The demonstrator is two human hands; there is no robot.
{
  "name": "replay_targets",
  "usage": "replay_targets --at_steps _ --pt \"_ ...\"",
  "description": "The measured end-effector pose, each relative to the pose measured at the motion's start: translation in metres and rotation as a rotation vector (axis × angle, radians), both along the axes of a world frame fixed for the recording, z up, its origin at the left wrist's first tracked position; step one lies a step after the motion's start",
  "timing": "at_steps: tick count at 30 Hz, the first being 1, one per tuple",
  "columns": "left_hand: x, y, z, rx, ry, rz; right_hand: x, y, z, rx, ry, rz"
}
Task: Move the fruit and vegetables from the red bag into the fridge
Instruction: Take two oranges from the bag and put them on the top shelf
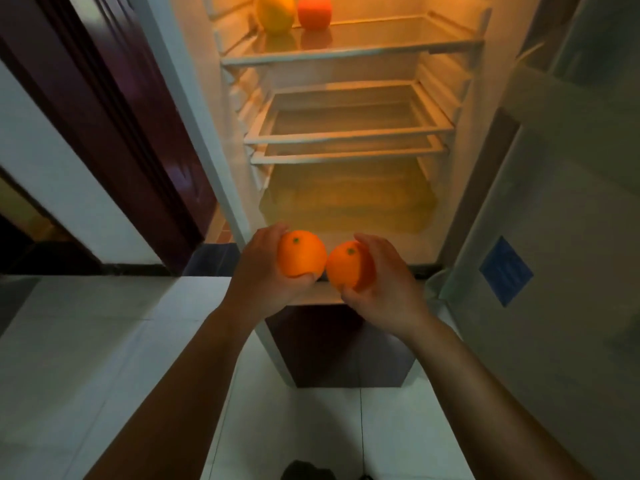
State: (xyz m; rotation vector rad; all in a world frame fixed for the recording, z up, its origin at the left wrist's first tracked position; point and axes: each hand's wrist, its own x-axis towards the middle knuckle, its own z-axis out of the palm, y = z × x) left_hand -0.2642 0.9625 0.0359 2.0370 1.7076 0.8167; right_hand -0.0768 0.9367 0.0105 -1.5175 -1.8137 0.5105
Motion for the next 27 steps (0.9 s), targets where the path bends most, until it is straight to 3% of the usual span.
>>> replay_targets --at_steps 4,10,15,27 --pt "0.007 0.05 0.003 0.006 -0.108 -0.059 0.005 0.038 0.004 0.051 0.019 -0.105" --pt "0.014 0.123 0.036 0.099 -0.121 -0.227 0.014 0.09 0.043 0.143 0.031 -0.228" --pt "0.007 0.179 0.082 0.262 -0.166 -0.312 0.011 0.138 0.086 0.262 0.011 -0.28" --pt "0.004 0.265 0.17 0.449 -0.322 -0.252 0.008 0.22 0.189 0.528 0.026 -0.311"
